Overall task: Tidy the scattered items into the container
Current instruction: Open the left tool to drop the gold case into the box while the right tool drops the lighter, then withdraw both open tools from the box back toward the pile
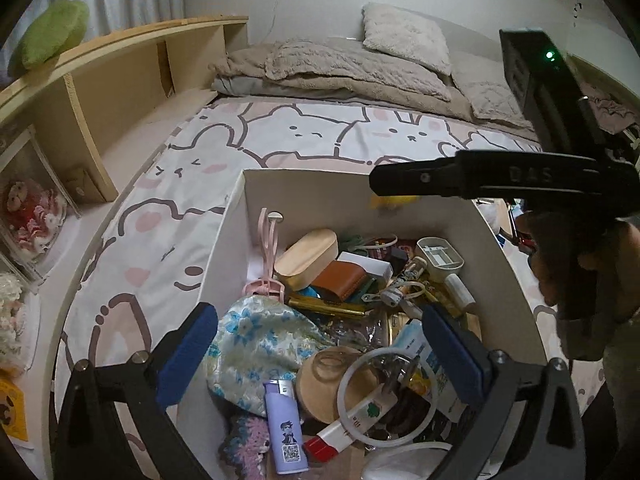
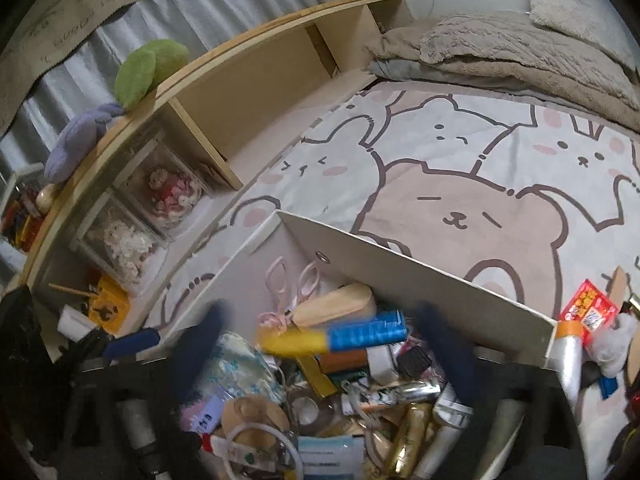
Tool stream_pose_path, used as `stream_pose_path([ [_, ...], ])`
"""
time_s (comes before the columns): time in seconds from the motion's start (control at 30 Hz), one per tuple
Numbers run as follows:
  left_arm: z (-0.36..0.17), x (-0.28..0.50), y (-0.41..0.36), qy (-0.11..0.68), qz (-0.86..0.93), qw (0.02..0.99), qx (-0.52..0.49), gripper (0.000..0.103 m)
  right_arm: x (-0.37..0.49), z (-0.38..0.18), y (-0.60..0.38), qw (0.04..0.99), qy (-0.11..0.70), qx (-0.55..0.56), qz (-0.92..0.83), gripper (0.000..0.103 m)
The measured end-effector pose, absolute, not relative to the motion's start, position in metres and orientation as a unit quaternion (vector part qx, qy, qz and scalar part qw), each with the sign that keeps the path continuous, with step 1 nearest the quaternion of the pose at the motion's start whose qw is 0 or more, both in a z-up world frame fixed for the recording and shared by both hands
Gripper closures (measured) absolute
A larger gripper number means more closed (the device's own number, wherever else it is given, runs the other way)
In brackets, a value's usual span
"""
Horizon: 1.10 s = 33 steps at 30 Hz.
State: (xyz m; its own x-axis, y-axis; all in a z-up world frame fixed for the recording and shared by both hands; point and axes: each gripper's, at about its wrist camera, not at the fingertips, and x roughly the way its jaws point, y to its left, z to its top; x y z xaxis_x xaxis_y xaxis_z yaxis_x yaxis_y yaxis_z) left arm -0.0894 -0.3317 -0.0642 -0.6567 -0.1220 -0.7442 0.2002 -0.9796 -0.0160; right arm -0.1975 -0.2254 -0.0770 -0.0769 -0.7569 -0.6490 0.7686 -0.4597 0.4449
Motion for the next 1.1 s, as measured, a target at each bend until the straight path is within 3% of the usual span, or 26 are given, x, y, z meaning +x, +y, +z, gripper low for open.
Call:
stream_pose_path([
  [1.1, -0.048, -0.066, -0.303, 0.055, -0.914, 0.089, 0.391, 0.0, -0.158, -0.038, -0.177, 0.559, 0.029, 0.385, -0.734, 0.0],
])
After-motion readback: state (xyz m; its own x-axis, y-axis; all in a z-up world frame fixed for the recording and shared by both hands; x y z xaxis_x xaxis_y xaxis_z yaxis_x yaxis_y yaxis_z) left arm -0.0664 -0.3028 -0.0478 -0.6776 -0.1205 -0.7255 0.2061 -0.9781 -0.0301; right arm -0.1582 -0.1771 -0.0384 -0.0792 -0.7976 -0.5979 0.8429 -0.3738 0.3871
